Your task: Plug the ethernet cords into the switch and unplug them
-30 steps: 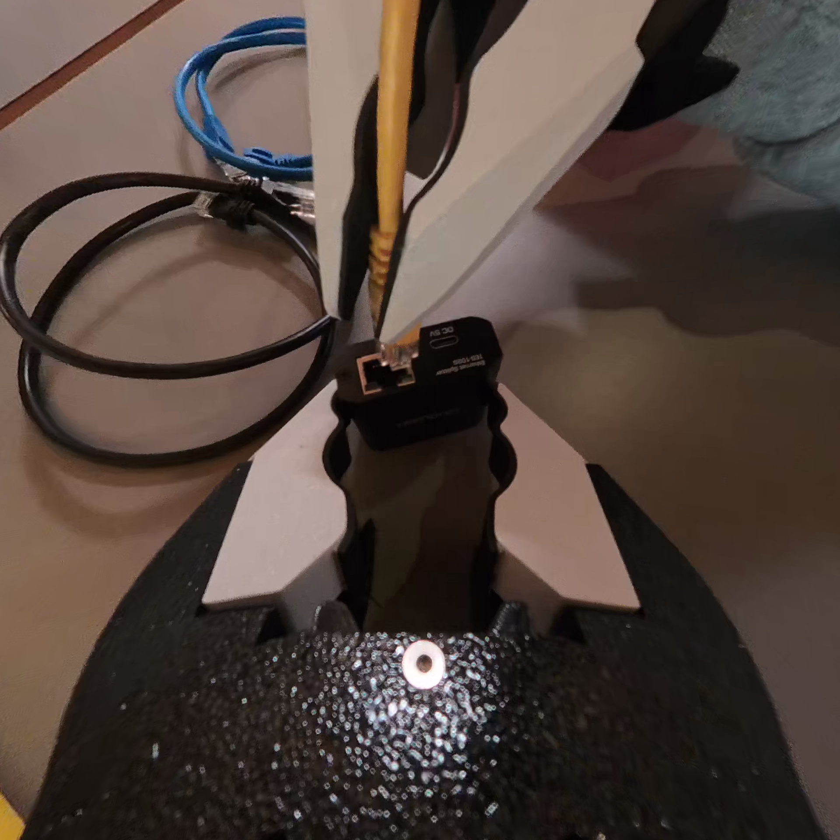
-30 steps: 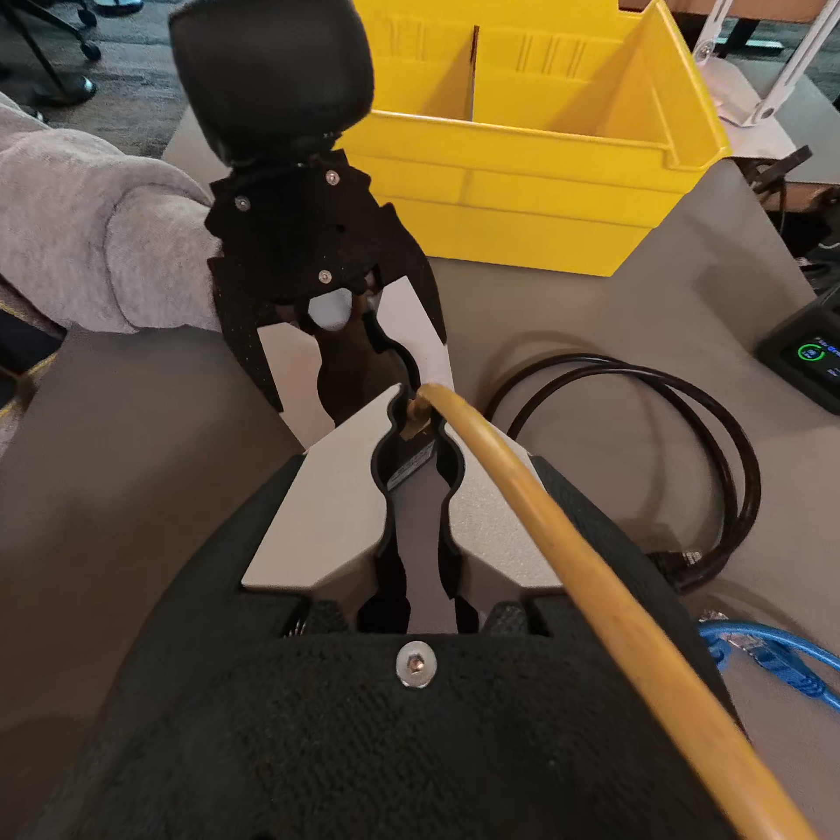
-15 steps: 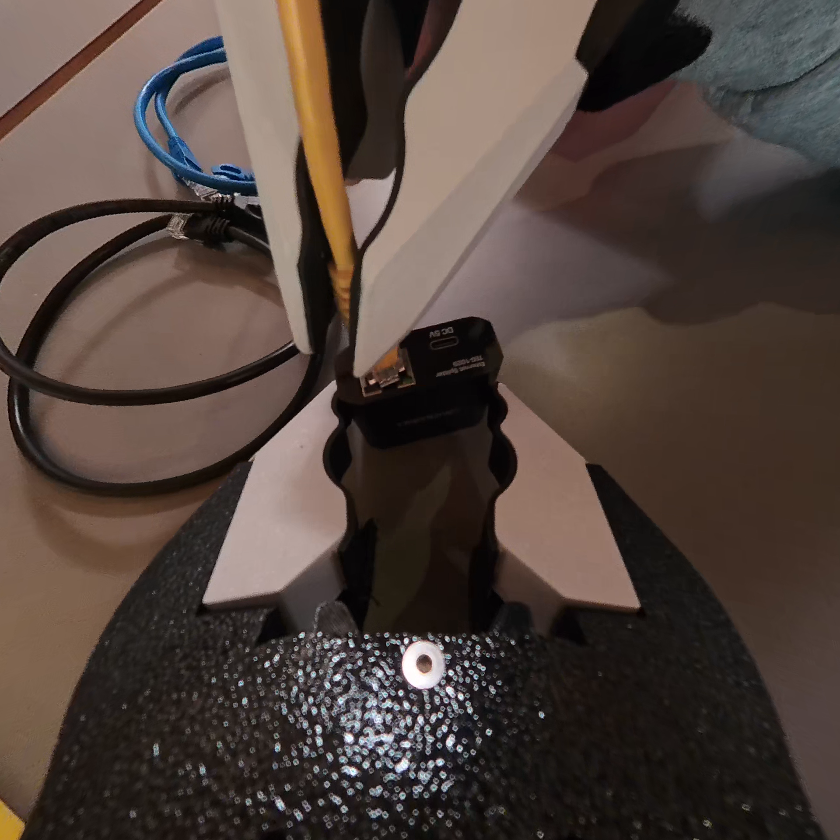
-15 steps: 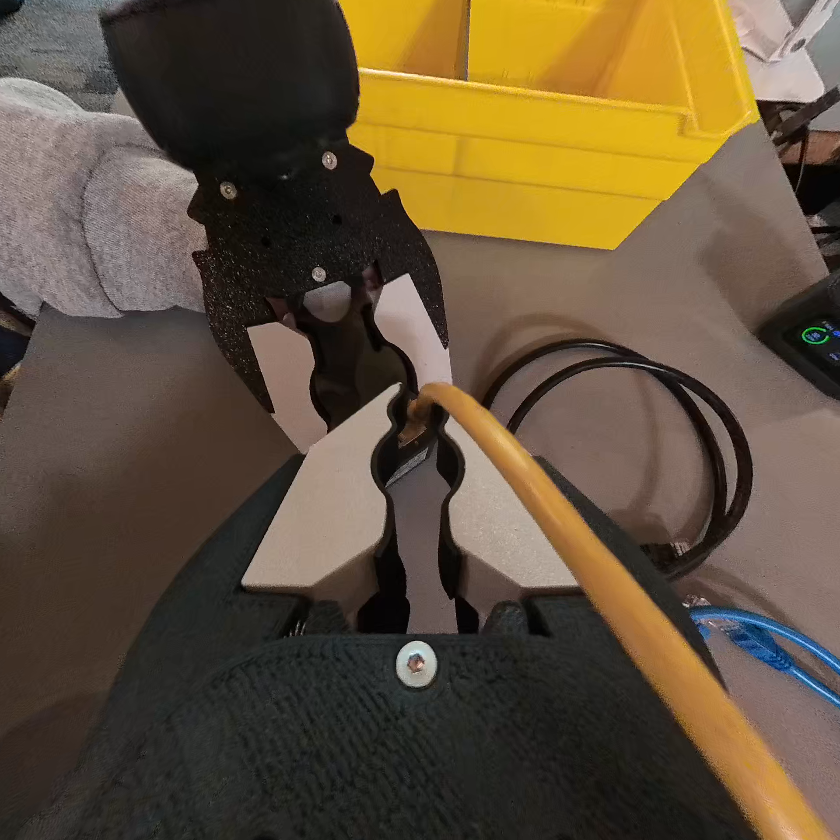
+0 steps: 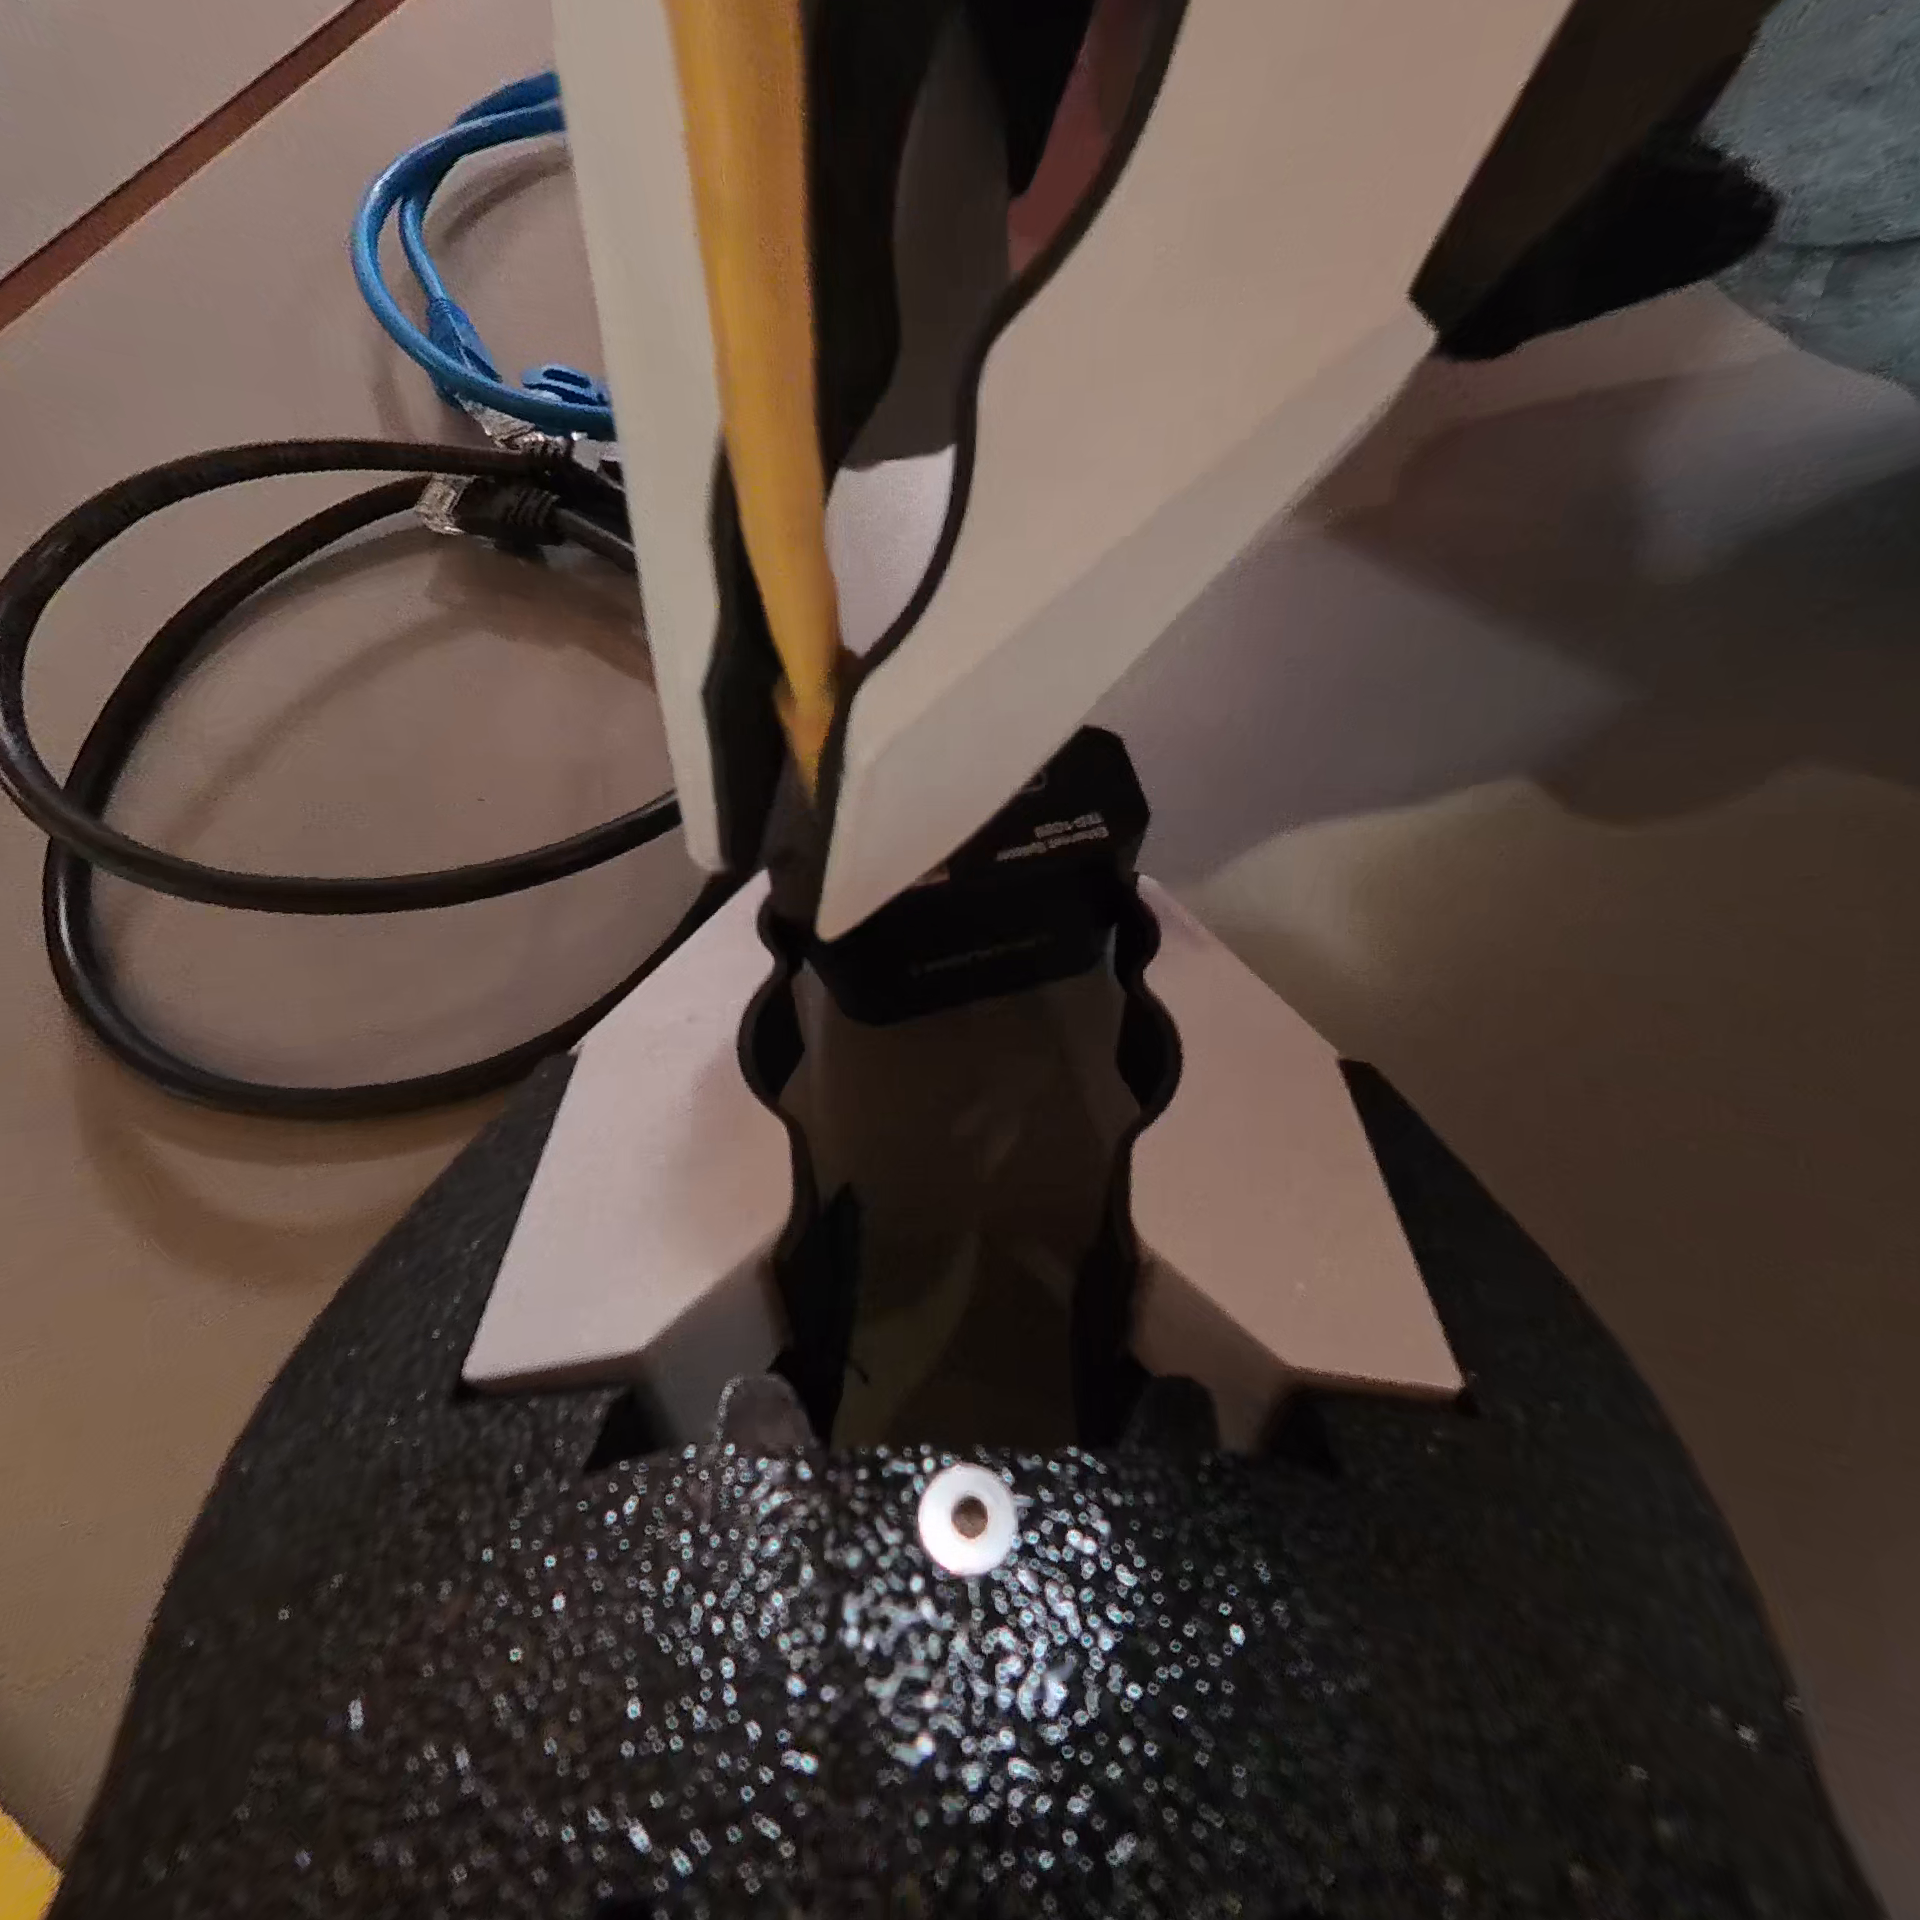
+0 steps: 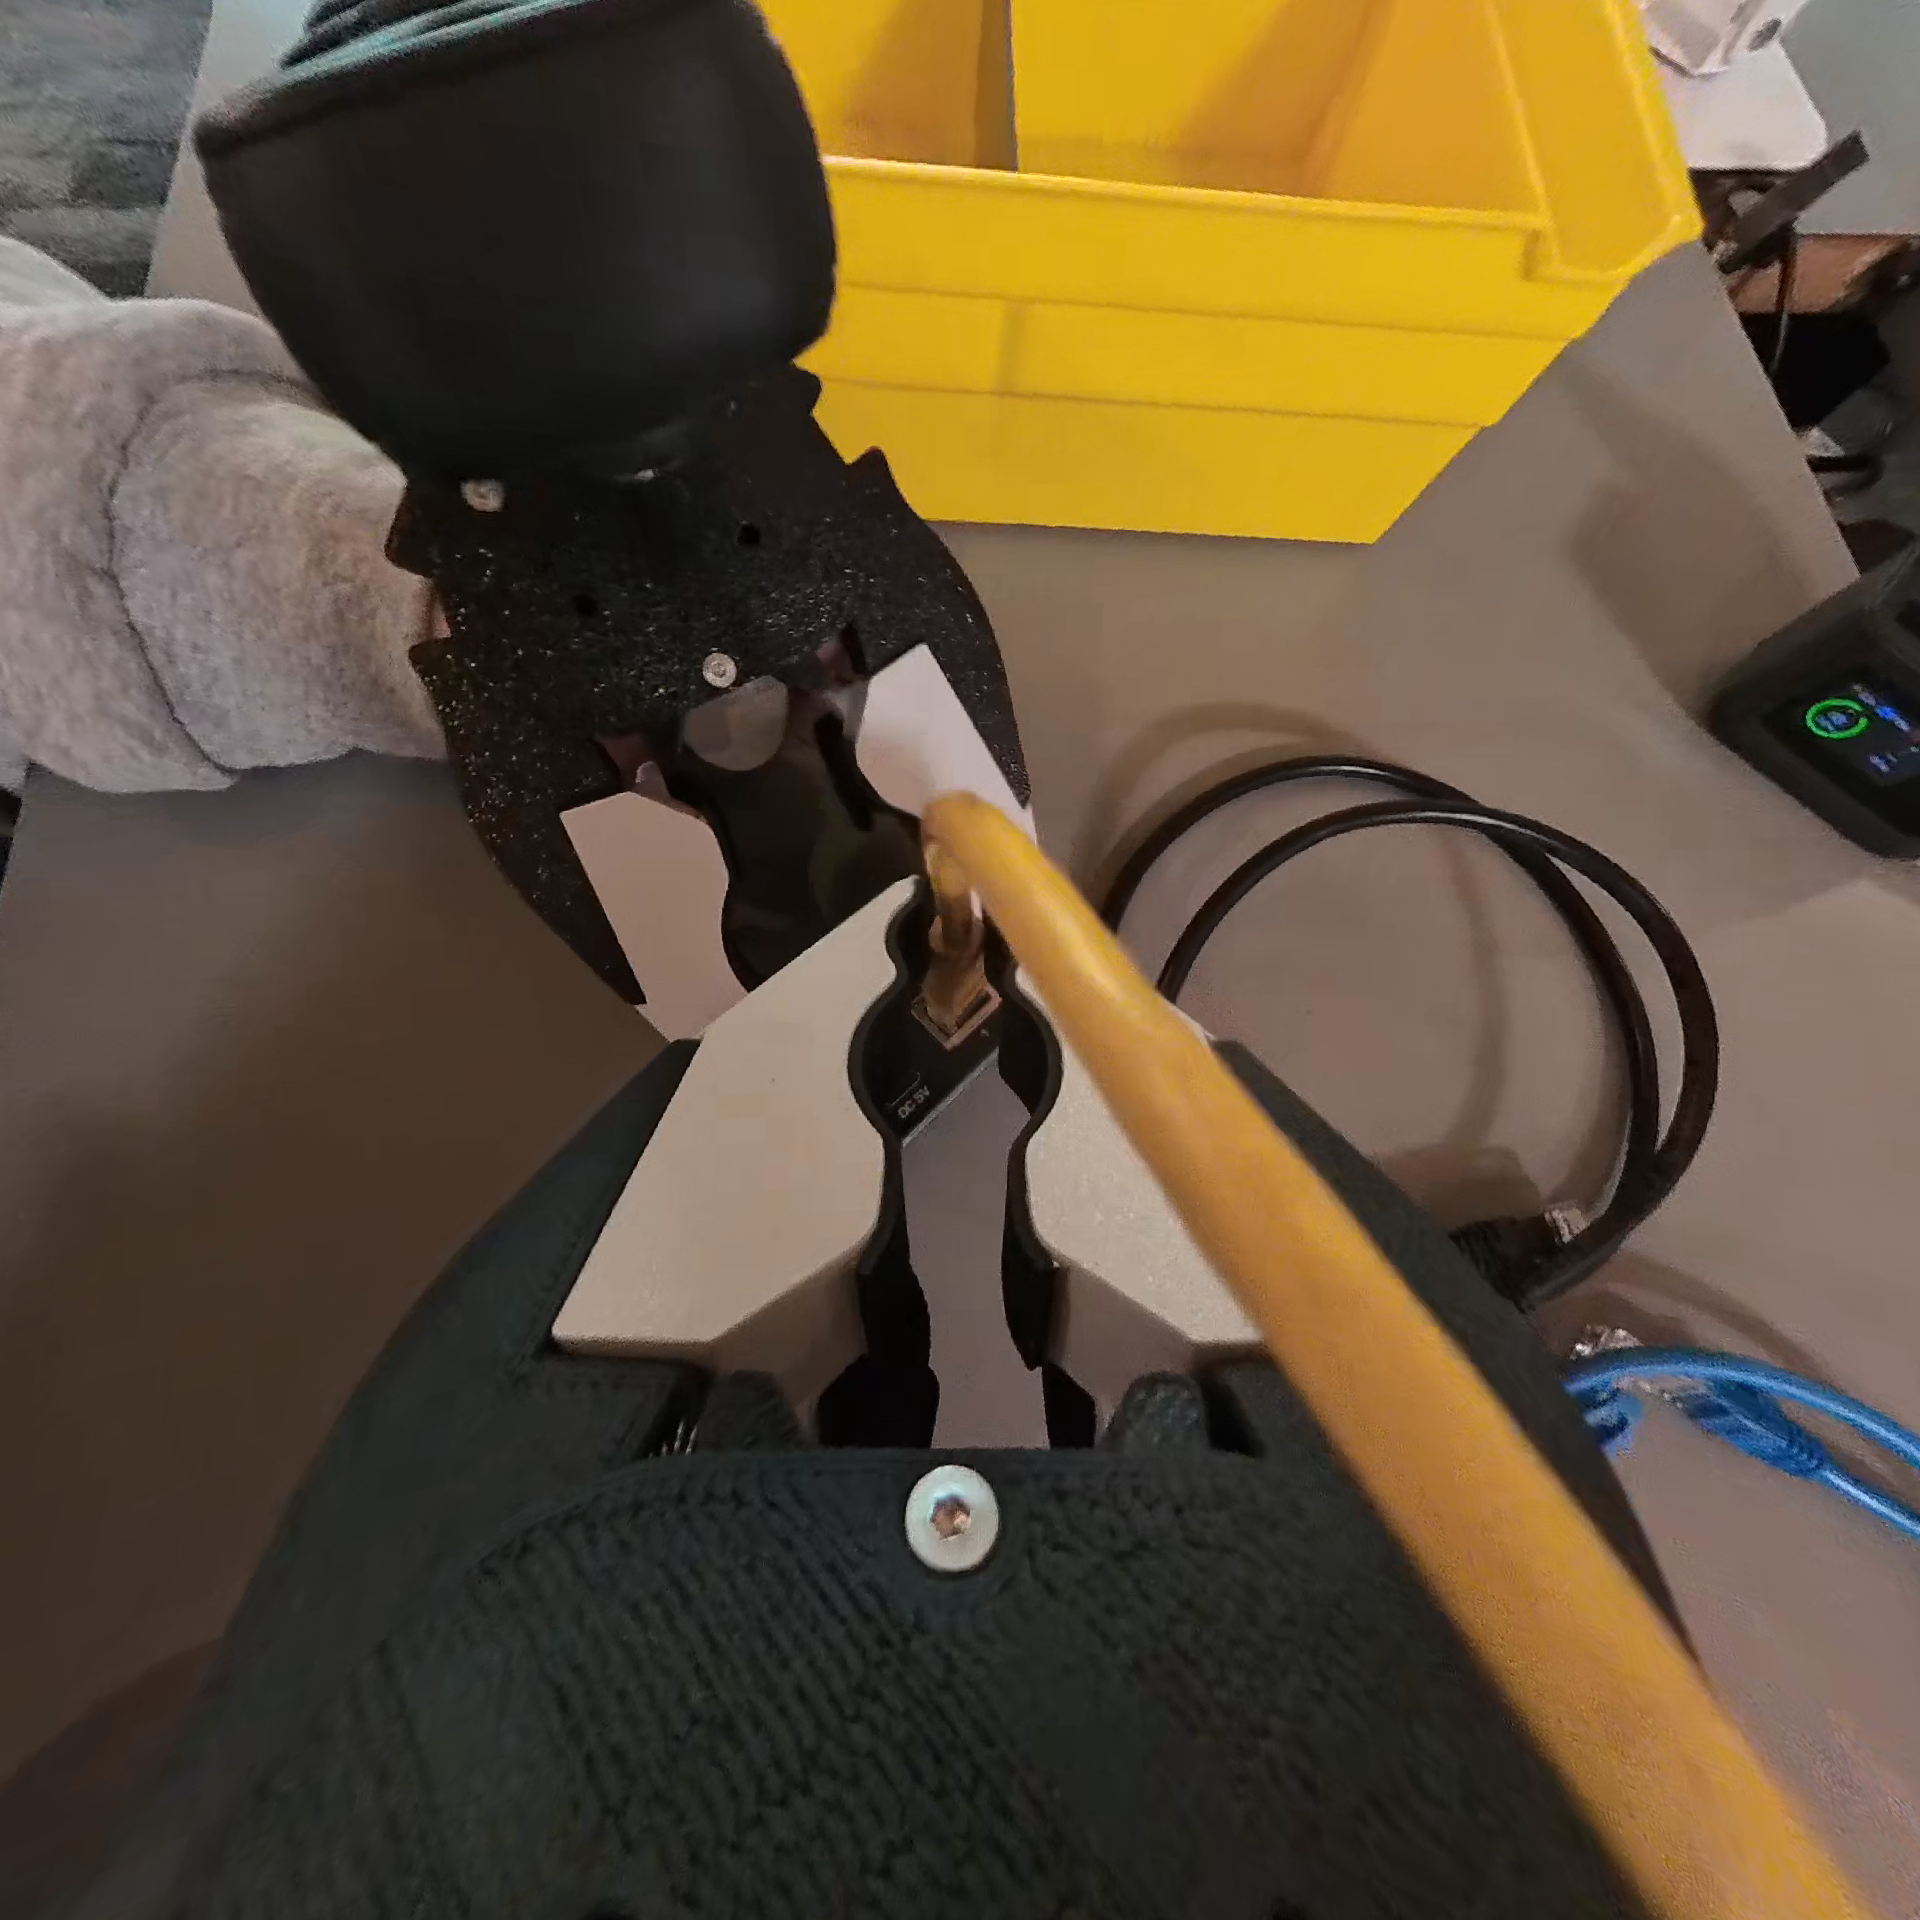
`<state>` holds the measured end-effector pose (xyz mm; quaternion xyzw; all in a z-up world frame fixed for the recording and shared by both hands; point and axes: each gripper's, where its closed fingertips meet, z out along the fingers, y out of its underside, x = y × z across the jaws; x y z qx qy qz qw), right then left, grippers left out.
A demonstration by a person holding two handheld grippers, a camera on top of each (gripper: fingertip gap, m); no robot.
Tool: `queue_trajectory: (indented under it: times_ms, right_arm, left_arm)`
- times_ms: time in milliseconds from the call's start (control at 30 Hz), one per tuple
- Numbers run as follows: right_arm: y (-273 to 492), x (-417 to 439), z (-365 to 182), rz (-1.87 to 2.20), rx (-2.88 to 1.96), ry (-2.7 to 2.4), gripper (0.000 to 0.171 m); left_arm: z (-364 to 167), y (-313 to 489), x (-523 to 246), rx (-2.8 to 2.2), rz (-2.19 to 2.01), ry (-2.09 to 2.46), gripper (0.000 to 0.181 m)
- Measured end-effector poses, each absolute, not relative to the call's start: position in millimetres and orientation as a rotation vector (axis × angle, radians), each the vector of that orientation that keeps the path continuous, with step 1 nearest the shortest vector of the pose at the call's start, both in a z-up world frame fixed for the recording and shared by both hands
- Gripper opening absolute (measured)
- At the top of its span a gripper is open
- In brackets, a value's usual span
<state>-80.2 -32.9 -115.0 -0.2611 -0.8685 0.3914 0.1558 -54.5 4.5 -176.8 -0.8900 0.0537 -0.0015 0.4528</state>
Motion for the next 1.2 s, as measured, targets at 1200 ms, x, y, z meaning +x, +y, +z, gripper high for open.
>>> queue_trajectory:
  times_ms: [1200]
  right_arm:
    - [-13,-57,-128,1.423,-1.08,-2.015,0.04]
  left_arm:
    - [-159,7,-71,-2.082,0.206,-0.015,0.059]
